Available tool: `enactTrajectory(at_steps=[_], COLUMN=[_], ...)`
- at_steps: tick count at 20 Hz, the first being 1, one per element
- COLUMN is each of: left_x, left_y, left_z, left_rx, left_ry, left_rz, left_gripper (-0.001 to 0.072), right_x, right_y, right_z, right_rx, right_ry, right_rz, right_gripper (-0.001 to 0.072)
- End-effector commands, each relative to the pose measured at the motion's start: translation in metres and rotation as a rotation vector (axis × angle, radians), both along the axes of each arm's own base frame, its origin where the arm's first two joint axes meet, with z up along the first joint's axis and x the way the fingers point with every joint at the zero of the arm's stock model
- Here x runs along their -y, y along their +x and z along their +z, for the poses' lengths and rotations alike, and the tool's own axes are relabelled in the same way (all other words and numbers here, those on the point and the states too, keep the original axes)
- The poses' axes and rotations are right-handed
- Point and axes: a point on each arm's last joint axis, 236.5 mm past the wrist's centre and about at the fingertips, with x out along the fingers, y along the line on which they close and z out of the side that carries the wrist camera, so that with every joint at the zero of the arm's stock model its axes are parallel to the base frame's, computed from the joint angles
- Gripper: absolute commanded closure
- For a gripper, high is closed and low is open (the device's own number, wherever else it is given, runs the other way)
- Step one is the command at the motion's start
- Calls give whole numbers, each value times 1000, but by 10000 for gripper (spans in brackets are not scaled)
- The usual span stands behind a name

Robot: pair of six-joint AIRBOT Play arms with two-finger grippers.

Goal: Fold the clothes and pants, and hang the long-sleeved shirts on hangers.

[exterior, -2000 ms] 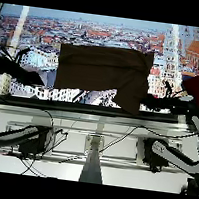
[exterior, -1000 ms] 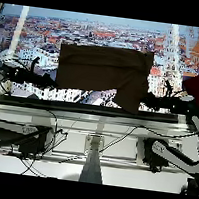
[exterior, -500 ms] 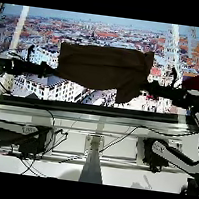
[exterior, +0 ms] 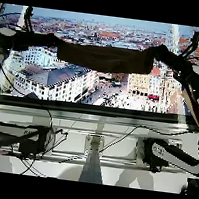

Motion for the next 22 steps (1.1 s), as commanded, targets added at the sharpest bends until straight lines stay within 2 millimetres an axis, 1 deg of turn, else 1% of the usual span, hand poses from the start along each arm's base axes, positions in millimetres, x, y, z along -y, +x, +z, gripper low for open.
enactTrajectory(at_steps=[1,4,6,7,10,12,16,18,20,21,22], left_x=[-6,-16,-26,-29,-30,-30,-43,-49,-49,-49,-49], left_y=[44,61,69,70,70,69,74,76,77,77,77], left_z=[4,-7,-20,-28,-51,-60,-59,-57,-57,-57,-57], left_rx=[141,142,118,103,63,47,52,41,42,42,41], left_ry=[126,120,107,104,109,111,103,73,71,71,71], left_rz=[145,257,322,335,333,334,386,436,440,441,438], left_gripper=[693,694,694,694,694,693,693,692,691,687,524], right_x=[13,9,10,9,9,11,27,28,27,26,25], right_y=[44,67,83,90,107,115,121,121,121,120,120], right_z=[0,-31,-45,-49,-49,-44,-41,-44,-44,-44,-45], right_rx=[56,-19,-42,-44,-30,-14,7,4,4,3,4], right_ry=[-99,-34,-19,-20,-18,-19,-42,-44,-43,-46,-52], right_rz=[-160,-197,-210,-210,-211,-219,-284,-287,-285,-278,-273], right_gripper=[701,701,701,701,701,700,700,700,699,672,418])
